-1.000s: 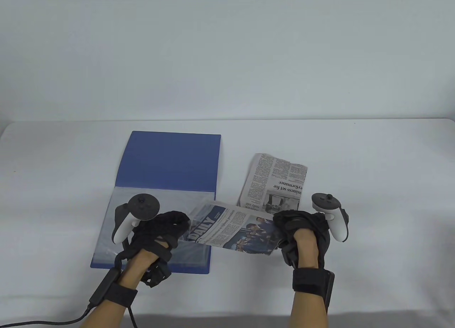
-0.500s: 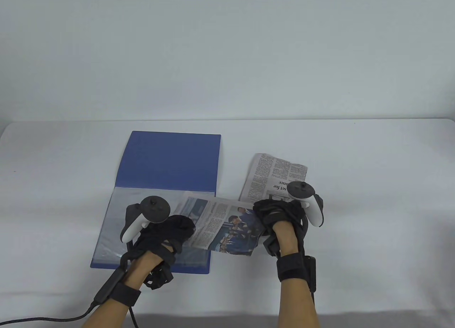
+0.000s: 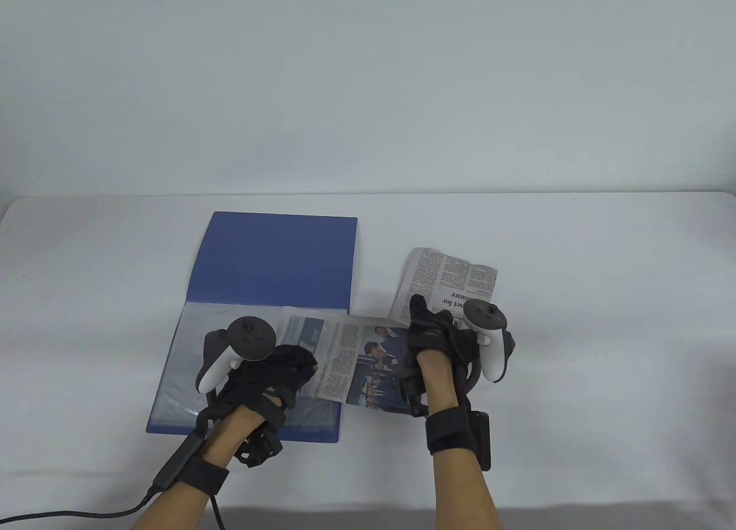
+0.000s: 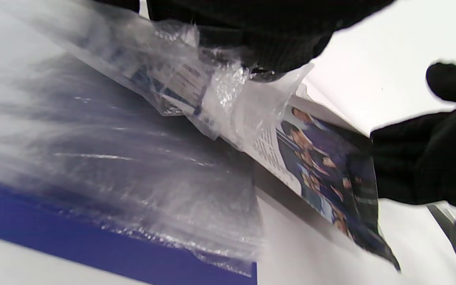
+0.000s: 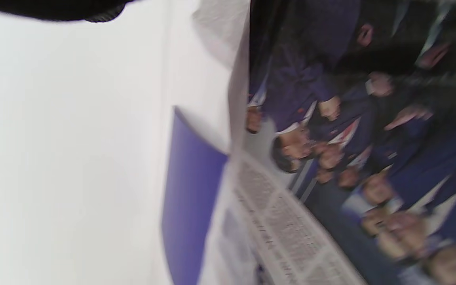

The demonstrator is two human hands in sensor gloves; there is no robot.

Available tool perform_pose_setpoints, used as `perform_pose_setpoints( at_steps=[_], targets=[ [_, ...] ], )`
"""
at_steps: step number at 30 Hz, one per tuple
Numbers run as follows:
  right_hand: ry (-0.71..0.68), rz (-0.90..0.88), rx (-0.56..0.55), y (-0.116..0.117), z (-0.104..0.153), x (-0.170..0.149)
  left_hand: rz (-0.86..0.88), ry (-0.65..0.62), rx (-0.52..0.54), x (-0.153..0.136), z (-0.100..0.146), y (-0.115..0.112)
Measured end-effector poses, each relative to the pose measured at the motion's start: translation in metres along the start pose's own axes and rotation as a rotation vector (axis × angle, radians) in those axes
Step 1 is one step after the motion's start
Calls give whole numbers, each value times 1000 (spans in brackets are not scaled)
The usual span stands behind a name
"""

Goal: Insert newspapers into folder

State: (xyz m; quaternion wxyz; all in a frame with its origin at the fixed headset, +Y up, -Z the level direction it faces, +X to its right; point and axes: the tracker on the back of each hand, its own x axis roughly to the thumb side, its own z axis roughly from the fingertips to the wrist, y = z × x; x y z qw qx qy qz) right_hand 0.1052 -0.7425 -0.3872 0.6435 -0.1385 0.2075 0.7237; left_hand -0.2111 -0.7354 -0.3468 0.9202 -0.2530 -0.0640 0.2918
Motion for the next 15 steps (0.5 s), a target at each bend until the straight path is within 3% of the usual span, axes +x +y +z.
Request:
perform_pose_setpoints(
  at_steps=[6,9,13,15],
  targets=[
    [-81,104,47,43,-31,18,6,-5,16,1,-3,-1],
    [-126,115,183,75,-48,12,52,-21,39,0,-2,2],
    [-192,86,286,108,-53,11,132,-46,61,-4,-3,7],
    [-189,61,410,122,-53,12,170,-39,72,-8,-5,8]
  ],
)
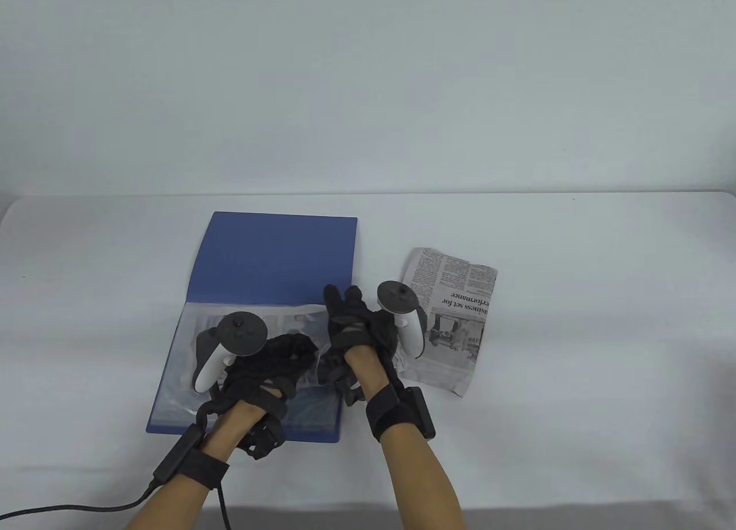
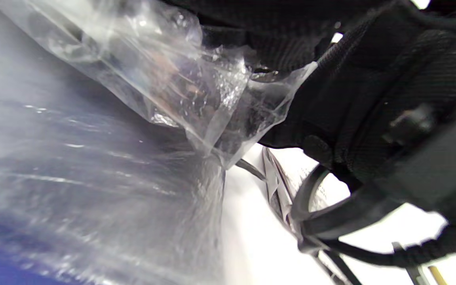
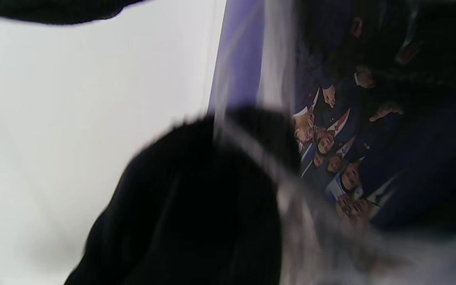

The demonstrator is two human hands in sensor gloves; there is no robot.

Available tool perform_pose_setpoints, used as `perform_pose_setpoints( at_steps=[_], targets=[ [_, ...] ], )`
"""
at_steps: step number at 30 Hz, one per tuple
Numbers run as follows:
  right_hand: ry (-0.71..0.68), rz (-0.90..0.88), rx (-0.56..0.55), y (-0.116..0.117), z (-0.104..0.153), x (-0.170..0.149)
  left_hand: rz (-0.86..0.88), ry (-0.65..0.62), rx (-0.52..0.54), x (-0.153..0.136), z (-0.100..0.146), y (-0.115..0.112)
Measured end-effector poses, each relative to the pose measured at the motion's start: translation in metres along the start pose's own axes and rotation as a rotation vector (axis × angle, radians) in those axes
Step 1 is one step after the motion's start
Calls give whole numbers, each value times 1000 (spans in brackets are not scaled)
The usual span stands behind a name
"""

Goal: Insert newspapers into folder

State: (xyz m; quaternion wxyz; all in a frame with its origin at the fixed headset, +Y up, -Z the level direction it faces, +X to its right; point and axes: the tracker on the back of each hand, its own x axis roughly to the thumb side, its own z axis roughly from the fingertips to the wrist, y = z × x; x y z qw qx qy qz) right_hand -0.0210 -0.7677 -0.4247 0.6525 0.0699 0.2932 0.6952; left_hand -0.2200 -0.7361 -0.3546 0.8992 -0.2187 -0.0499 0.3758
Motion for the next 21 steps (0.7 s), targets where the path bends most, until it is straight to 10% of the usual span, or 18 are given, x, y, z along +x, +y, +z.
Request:
perform_pose_setpoints(
  at_steps=[5,12,16,21],
  targets=[
    [-17,102,-9,-12,21,19,75,29,23,-11,0,4],
    [140,826,265,19,56,40,223,19,49,-19,4,18],
    [166,1217,108,57,42,27,227,35,52,-24,6,18],
    [43,1005,-142,47,46,49,242,-2,117,-22,15,29]
  ],
)
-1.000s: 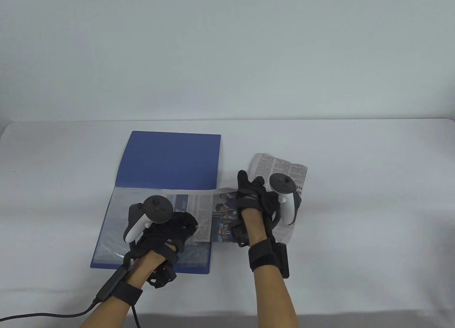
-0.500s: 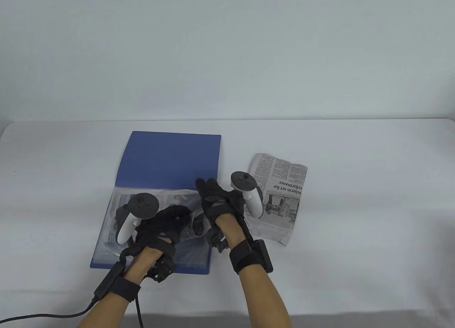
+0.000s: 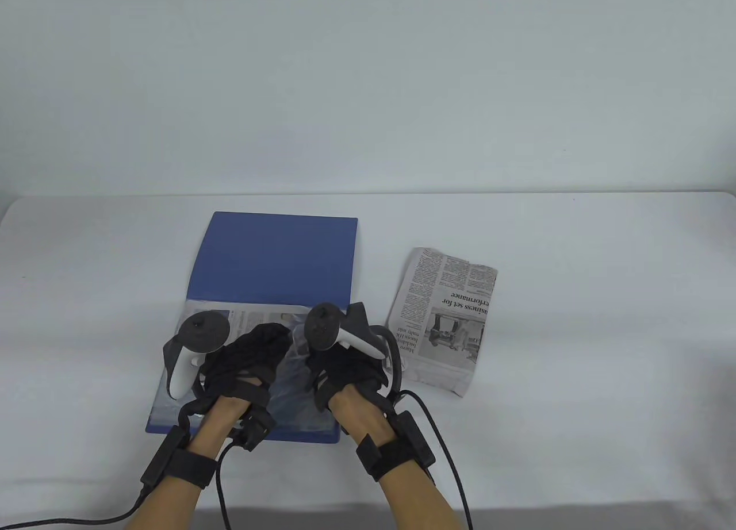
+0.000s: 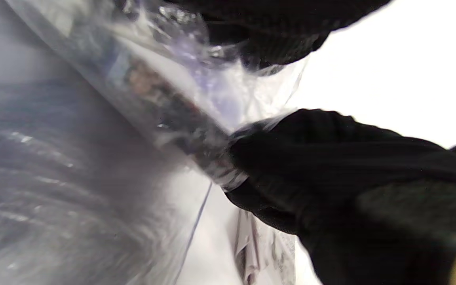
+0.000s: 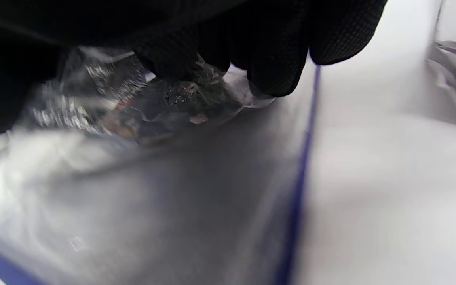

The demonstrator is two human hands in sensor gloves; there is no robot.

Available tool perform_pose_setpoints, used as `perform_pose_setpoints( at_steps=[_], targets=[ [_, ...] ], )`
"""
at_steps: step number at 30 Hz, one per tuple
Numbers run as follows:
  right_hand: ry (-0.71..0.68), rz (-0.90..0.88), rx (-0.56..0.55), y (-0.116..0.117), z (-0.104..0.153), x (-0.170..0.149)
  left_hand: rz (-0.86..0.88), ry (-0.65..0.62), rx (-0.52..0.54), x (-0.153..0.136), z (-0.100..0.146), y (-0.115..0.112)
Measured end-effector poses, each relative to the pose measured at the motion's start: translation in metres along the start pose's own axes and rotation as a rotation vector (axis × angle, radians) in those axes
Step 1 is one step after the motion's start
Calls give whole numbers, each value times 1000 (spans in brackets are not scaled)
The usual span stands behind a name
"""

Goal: Insert newspapers into folder

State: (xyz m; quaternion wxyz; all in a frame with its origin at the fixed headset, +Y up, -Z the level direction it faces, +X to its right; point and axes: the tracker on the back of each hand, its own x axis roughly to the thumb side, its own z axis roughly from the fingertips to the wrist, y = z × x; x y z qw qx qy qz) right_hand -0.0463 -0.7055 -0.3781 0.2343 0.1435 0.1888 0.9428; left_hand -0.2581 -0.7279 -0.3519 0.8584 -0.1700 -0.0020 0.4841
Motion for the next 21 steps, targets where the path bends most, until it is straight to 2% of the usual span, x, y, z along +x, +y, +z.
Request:
perform_pose_setpoints(
  at_steps=[1,3,5,7,9,13,16,19,21],
  targets=[
    [1,-41,-20,-3,1,-1,4,-8,17,1,2,2],
    [1,-158,-65,-16,0,-7,-54,-46,118,11,10,6],
    [19,-212,-69,-23,-3,-11,-253,-24,211,25,20,8],
    [35,-291,-101,-34,-12,-16,-470,-36,351,41,33,7],
    [51,-355,-131,-47,-20,-19,-506,-73,400,49,38,5],
    [98,-397,-179,-75,-39,-21,-543,-72,449,55,39,1],
    [191,-413,-228,-85,-52,-24,-545,-44,450,52,36,3],
    [241,-481,-284,-88,-61,-31,-517,4,400,42,28,1],
    [255,-538,-323,-91,-67,-38,-515,48,318,34,18,-2]
  ],
)
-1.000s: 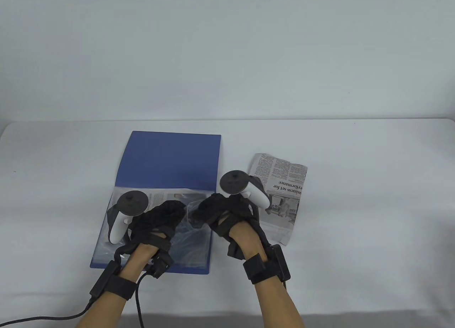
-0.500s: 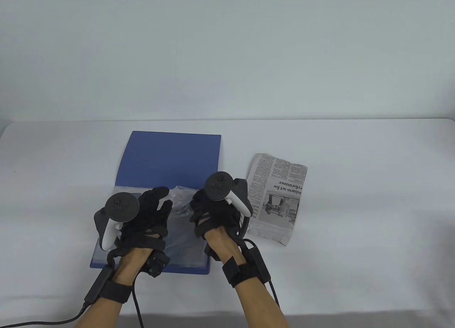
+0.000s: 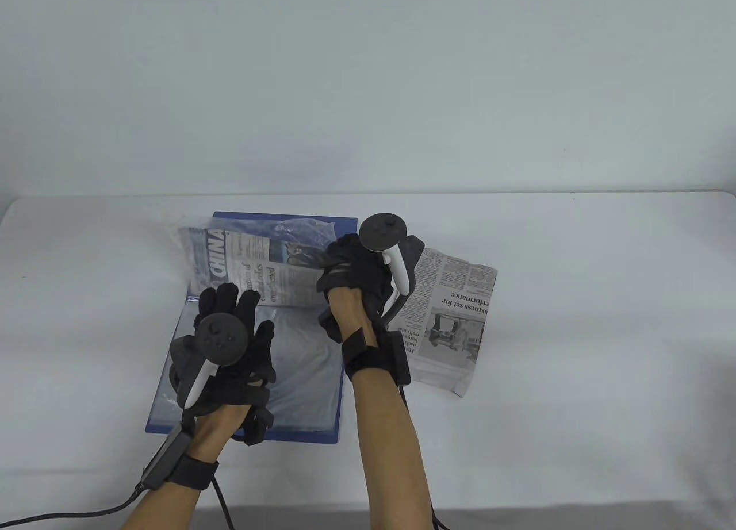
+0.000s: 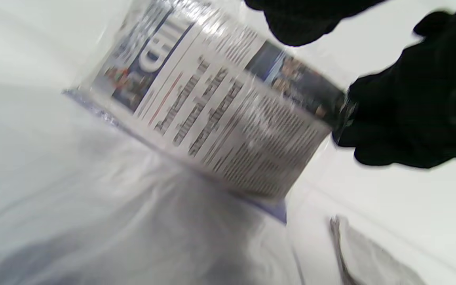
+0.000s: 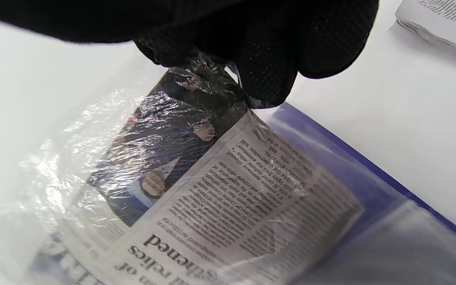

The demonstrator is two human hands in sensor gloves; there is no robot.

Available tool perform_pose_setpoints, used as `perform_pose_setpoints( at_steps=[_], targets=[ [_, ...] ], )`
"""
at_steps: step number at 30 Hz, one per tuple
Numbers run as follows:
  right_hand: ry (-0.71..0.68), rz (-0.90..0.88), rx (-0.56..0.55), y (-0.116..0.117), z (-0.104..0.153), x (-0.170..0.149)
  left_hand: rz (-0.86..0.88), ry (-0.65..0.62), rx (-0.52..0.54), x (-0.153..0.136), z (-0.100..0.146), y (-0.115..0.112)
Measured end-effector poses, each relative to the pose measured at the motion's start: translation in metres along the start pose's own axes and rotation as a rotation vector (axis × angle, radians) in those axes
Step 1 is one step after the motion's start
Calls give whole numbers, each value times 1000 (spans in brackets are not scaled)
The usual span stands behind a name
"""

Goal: Insert newspapers into folder

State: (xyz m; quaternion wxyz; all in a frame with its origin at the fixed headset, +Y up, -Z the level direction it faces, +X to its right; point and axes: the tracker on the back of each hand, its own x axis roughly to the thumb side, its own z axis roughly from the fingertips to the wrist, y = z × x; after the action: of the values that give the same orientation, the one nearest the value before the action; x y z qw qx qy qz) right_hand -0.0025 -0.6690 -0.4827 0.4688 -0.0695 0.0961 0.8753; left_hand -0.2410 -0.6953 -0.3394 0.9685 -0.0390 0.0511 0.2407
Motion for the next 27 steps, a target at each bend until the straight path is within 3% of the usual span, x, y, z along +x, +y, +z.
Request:
perform_pose_setpoints(
  at_steps=[3,6,8,11,13,17,21,27],
  targets=[
    [27,-117,7,-2,-3,-5,-14,17,-134,-3,-11,-13],
    [-8,-35,76,-4,7,0,-68,30,-228,-3,-17,-24],
    [-54,41,73,-9,22,1,-96,16,-274,-2,-19,-30],
    [-170,55,97,-16,46,-10,-45,-62,-465,-1,-20,-47],
    [-244,-29,175,-17,62,-26,-63,-55,-537,-2,-18,-58],
    [-251,-175,264,-12,93,-60,-270,-10,-690,-1,-16,-80],
    [-227,-144,302,1,101,-93,-441,-23,-660,11,-13,-89],
    [-164,-95,342,17,97,-112,-413,-32,-603,15,-12,-89]
  ],
)
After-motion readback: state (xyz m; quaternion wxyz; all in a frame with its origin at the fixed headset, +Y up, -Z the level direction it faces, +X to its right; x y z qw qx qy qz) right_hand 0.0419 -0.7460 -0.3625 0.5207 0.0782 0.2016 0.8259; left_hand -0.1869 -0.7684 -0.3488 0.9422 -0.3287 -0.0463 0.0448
